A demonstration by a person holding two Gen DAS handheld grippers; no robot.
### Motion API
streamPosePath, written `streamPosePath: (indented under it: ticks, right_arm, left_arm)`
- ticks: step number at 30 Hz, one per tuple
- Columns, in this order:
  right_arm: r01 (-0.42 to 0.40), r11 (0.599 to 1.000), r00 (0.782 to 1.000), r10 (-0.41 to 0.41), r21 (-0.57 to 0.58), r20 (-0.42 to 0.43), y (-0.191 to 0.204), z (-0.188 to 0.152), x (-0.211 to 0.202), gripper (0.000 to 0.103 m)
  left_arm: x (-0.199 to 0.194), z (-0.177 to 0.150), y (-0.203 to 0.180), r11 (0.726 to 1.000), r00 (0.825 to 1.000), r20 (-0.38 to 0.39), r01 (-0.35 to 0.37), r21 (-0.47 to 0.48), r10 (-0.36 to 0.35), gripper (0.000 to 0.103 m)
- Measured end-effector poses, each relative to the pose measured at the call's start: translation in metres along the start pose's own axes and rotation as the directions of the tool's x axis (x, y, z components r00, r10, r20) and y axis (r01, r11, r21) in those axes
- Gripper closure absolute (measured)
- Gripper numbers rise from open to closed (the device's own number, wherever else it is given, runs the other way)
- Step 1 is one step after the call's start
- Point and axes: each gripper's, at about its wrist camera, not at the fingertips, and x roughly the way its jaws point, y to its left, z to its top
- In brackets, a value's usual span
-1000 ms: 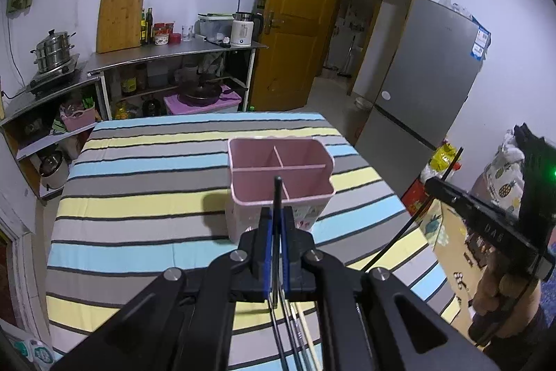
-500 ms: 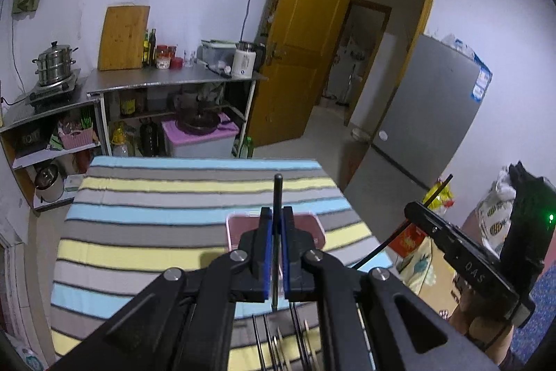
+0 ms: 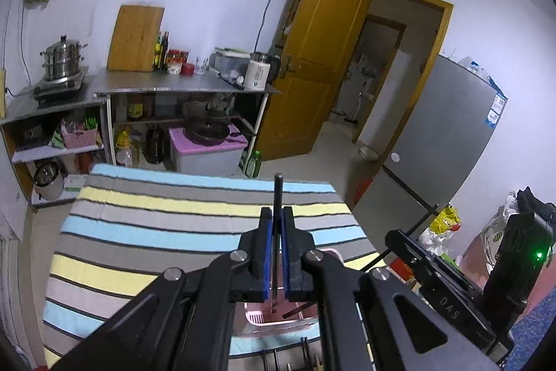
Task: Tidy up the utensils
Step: 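Carry both held black chopsticks up over the pink basket with both grippers, then lower the chopsticks into the basket and open both grippers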
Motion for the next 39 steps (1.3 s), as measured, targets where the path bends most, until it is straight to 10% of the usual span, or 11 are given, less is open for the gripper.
streamPosePath:
  ticks: [17, 20, 26, 39]
  right_arm:
    - [-0.021, 0.999, 0.992, 0.025, 0.035, -0.122, -0.020, -0.044, 0.040, 0.098]
    - [-0.018, 1.000, 0.992, 0.020, 0.019, -0.121, -0.019, -0.045, 0.034, 0.093]
    - [-0.032, 0.999, 0.995, 0.030, -0.015, -0.091, -0.017, -0.041, 0.005, 0.081]
    - [-0.026, 1.000, 0.999, 0.025, -0.014, -0.033, -0.022, -0.045, -0.062, 0.076]
  left_arm:
    - [0.041, -0.044, 0.010, 0.999, 0.995, -0.091, -0.032, -0.012, 0.031, 0.089]
    - [0.032, -0.044, 0.008, 0.999, 0.997, -0.068, -0.046, -0.010, 0.045, 0.069]
    - [0.009, -0.043, 0.009, 0.998, 0.998, -0.012, -0.061, -0.019, 0.061, 0.060]
    - [-0.040, -0.063, 0.001, 0.998, 0.998, 0.039, -0.055, 0.024, 0.054, 0.059]
